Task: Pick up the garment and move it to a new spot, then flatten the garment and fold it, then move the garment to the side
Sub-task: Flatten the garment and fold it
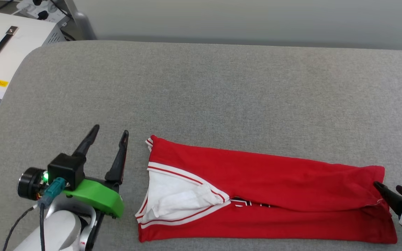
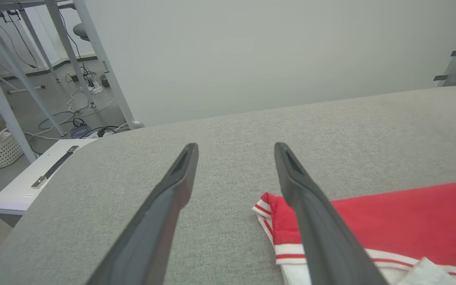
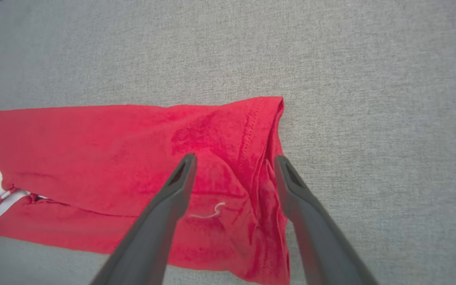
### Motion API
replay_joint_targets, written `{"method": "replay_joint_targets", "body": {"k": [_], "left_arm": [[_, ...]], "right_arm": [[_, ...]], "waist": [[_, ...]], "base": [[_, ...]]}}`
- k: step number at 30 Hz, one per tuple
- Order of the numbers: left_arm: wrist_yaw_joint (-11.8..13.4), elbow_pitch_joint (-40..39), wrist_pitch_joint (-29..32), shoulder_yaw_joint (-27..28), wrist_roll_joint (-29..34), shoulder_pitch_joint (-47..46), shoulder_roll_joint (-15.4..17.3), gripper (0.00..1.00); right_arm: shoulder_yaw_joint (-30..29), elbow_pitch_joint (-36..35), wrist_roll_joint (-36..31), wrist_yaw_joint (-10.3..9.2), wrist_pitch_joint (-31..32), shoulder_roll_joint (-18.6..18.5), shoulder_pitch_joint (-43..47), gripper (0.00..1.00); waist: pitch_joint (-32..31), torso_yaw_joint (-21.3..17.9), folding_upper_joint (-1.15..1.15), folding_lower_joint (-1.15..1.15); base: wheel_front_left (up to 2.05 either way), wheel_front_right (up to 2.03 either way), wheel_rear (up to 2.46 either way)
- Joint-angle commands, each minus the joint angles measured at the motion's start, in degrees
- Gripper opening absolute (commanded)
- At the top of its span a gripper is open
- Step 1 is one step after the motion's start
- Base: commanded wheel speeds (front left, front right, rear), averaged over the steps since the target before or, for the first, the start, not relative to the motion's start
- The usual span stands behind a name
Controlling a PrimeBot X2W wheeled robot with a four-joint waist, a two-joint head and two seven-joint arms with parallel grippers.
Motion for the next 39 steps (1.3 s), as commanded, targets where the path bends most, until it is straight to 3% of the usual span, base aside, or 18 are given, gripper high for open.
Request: {"method": "replay_joint_targets", "body": {"k": [1,6,13,22,31,32,33,34,39], "left_arm": [[-0.4,-0.2,-0.3,2.1,2.1,-0.4,-1.4,1.00],[-2.7,-0.8,-0.3,9.4,8.5,3.4,-5.7,1.00],[-8.1,0.6,-0.3,15.9,13.1,6.4,-10.2,1.00],[-13.1,2.9,-0.3,21.1,17.2,7.2,-14.3,1.00],[-16.5,4.7,-0.3,24.2,20.1,8.0,-17.3,1.00],[-16.8,4.8,-0.3,24.4,20.3,8.0,-17.6,1.00],[-17.1,5.0,-0.3,24.7,20.6,8.0,-17.9,1.00],[-17.3,5.1,-0.3,24.9,20.8,8.1,-18.1,1.00],[-18.5,5.6,-0.3,25.8,21.9,8.3,-19.4,1.00]], "right_arm": [[-1.5,1.1,-1.6,-0.04,0.4,0.9,-1.3,1.00],[-5.8,5.1,-7.4,-0.04,0.2,4.0,-2.7,1.00],[-7.4,10.4,-9.2,-0.04,0.2,6.9,-3.1,1.00],[-3.1,14.5,-5.8,-0.04,0.7,9.2,-2.1,1.00],[1.6,15.7,-2.2,-0.04,-1.1,9.8,-2.0,0.98],[1.9,15.9,-2.0,-0.04,-1.2,9.7,-2.0,0.77],[2.2,16.1,-1.7,-0.04,-1.3,9.5,-2.1,0.13],[2.5,16.2,-1.5,-0.04,-1.5,9.3,-2.1,0.00],[2.9,16.8,-1.1,-0.04,-3.6,7.4,-2.4,0.00]], "waist": [[0.9,0.5,0.00,0.00],[2.0,1.2,0.00,0.00],[2.8,1.9,0.00,0.00],[2.8,2.1,0.00,0.00],[1.9,1.5,0.00,0.00],[1.8,1.5,0.00,0.00],[1.6,1.4,0.00,0.00],[1.5,1.4,0.00,0.00],[1.0,1.4,0.00,0.00]], "base": [[0.00,0.00,0.00],[0.00,0.00,0.00],[0.00,0.00,0.00],[0.00,0.00,0.00],[0.00,0.00,0.00],[0.00,0.00,0.00],[0.00,0.00,0.00],[0.00,0.00,0.00],[0.00,0.00,0.00]]}}
